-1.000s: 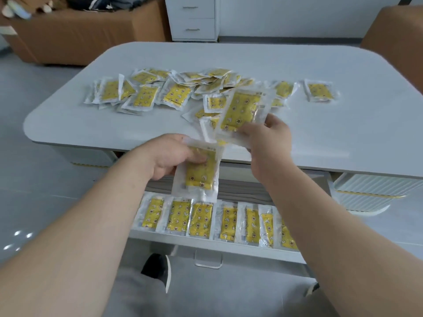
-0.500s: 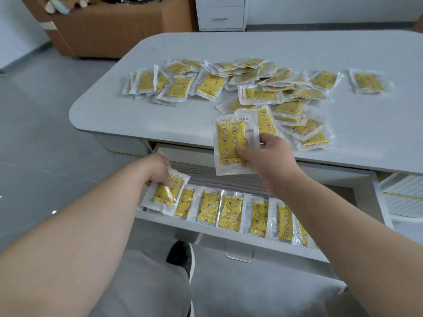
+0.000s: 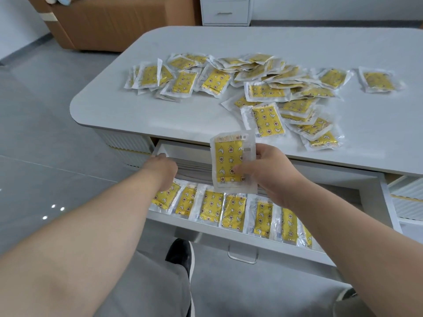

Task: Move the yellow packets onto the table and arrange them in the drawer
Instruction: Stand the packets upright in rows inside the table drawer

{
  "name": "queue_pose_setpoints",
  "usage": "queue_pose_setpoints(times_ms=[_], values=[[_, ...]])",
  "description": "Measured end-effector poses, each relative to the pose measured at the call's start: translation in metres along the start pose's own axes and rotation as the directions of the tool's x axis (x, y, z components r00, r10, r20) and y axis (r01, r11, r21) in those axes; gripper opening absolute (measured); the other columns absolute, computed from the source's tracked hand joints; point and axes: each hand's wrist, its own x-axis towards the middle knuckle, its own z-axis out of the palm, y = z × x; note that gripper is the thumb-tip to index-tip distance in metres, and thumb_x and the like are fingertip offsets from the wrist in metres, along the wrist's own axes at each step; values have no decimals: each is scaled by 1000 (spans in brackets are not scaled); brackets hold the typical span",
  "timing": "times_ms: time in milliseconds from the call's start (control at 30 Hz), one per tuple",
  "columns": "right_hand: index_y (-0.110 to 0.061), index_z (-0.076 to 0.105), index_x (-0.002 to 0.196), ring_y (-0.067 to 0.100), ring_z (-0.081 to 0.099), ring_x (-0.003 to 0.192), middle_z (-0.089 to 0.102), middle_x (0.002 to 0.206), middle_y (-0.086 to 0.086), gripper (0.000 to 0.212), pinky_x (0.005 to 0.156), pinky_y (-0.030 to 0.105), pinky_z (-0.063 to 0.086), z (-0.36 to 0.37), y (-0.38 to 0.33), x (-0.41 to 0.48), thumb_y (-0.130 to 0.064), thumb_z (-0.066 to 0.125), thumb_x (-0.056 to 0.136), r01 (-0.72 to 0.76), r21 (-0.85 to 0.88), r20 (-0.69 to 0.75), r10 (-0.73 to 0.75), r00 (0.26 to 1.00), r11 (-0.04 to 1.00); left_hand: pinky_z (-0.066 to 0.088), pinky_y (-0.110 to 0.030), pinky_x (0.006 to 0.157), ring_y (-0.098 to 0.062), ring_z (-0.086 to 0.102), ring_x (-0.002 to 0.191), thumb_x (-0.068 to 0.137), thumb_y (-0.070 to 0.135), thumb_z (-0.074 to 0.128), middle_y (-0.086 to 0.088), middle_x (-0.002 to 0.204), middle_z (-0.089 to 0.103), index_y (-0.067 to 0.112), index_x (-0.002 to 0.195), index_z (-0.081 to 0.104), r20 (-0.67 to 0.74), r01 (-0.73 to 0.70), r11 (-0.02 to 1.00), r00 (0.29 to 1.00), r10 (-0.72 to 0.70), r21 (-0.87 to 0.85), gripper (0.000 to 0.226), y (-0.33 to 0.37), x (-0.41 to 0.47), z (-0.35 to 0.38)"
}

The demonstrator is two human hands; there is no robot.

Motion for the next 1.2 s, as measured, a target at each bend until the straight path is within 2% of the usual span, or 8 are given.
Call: queue_pose_setpoints(times_ms=[133, 300, 467, 533, 633, 700, 900, 1200], values=[[-15, 73, 104, 25, 77, 90, 80, 96, 2, 30, 87, 47, 61, 0, 0, -3, 6, 73, 83, -47, -45, 34, 49, 998, 998, 44, -33, 99, -20, 58, 96, 93, 17, 63, 3, 97, 62, 17, 114, 67, 91, 29, 999, 995, -31, 18, 21, -2, 3, 0], [-19, 73, 98, 23, 77, 86, 80, 92, 0, 24, 84, 45, 63, 0, -1, -5, 1, 74, 86, -62, -99, 56, 67, 996, 993, 56, -27, 82, -20, 66, 107, 85, 16, 73, -3, 125, 65, 14, 137, 58, 196, 22, 998, 981, -9, -65, 54, 5, -2, -3], [-17, 73, 103, 23, 76, 91, 79, 97, 2, 23, 88, 46, 61, 4, 4, -2, 0, 74, 88, -66, -124, 46, 72, 996, 990, 50, -33, 102, -23, 58, 124, 90, 11, 72, -1, 138, 59, 17, 143, 54, 86, -18, 934, 995, 52, -358, 57, -2, -24, -45], [-15, 72, 106, 23, 76, 92, 79, 99, 3, 22, 89, 47, 61, 8, 8, 0, 0, 73, 89, -78, -104, 61, 85, 995, 992, 51, -32, 99, -18, 63, 117, 85, 9, 78, 5, 126, 67, 19, 134, 62, 46, -79, 723, 987, 152, -686, 53, -6, -40, -63], [-14, 72, 107, 24, 76, 91, 79, 99, 4, 22, 88, 47, 61, 15, 15, 1, 0, 73, 89, -90, -88, 68, 97, 993, 992, 57, -30, 89, -17, 71, 105, 80, 7, 81, -1, 110, 76, 14, 123, 65, -9, -87, 213, 940, 341, -973, 46, 4, -67, -83], [-14, 72, 108, 24, 77, 90, 79, 98, 4, 24, 87, 47, 61, 21, 21, 2, -1, 75, 88, -90, -88, 66, 96, 993, 992, 57, -32, 89, -19, 74, 101, 80, 8, 80, -4, 105, 78, 11, 120, 64, -61, -105, 116, 939, 338, -988, 43, 16, -72, -86], [-15, 68, 100, 19, 77, 79, 78, 88, 3, 15, 78, 39, 64, 30, 29, 0, -17, 78, 89, -41, -296, 14, 48, 999, 954, 61, -37, 83, -27, 76, 92, 77, 4, 83, -10, 95, 78, 9, 102, 69, -40, -75, 187, 982, 185, -979, 29, 21, -60, -73], [-22, 61, 115, 14, 74, 75, 73, 97, 1, 20, 69, 32, 60, 11, 37, -4, -28, 64, 97, -13, -540, -15, 6, 1000, 842, 55, -35, 89, -22, 65, 101, 82, 27, 83, -1, 113, 69, 18, 116, 66, 64, 61, 680, 998, -21, -731, 39, 13, -34, -15]])
